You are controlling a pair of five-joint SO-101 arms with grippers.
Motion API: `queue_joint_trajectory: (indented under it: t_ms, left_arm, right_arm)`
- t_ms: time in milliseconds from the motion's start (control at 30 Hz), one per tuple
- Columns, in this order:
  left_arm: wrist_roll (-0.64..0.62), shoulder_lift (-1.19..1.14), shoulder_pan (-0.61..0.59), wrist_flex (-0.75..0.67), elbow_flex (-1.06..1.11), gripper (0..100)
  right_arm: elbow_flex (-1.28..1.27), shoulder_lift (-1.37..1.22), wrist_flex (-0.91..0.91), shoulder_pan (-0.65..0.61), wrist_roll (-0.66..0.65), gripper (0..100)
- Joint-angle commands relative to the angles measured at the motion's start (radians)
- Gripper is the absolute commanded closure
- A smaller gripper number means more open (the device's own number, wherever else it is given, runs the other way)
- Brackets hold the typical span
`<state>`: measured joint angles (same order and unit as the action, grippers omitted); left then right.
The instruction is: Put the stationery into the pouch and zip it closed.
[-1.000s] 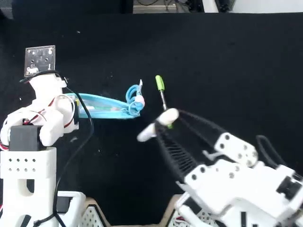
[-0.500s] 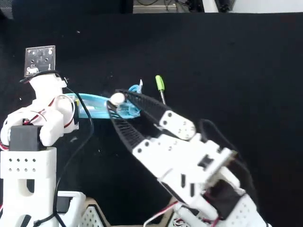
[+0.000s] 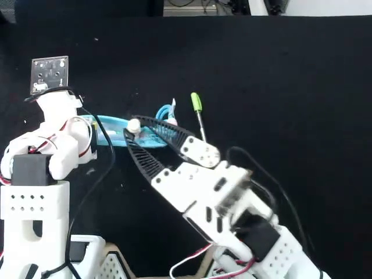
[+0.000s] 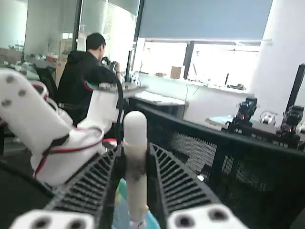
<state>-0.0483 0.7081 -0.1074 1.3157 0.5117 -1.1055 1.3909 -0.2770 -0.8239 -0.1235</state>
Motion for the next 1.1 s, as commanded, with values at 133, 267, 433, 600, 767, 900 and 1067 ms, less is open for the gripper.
queue_joint_trajectory:
  t_ms: [133, 267, 433, 600, 767, 900, 1067]
  left_arm:
    - [-0.008, -0.012, -0.001, -0.008, 0.065, 97]
    - [-0.008, -0.012, -0.001, -0.008, 0.064, 97]
    - [-0.008, -0.012, -0.001, -0.008, 0.064, 97]
    - [-0.008, -0.012, -0.001, -0.008, 0.065, 97]
    - [-0.008, -0.012, -0.001, -0.008, 0.065, 97]
    - [-0.008, -0.012, -0.001, -0.008, 0.067, 97]
    - [-0.006, -0.012, -0.001, -0.008, 0.067, 97]
  right_arm:
    - [0.119, 0.004, -0.213, -0.009, -0.006, 81.8]
    - [0.291, 0.004, -0.407, -0.008, -0.006, 82.1]
    - [0.447, 0.002, -0.529, -0.002, -0.011, 82.2]
    - [0.530, -0.015, -0.680, 0.109, -0.011, 82.2]
    - [0.565, -0.170, -0.789, 0.365, -0.008, 82.2]
    - [0.549, -0.346, -0.787, 0.522, -0.008, 82.2]
    - [0.545, -0.631, -0.784, 0.597, -0.006, 82.2]
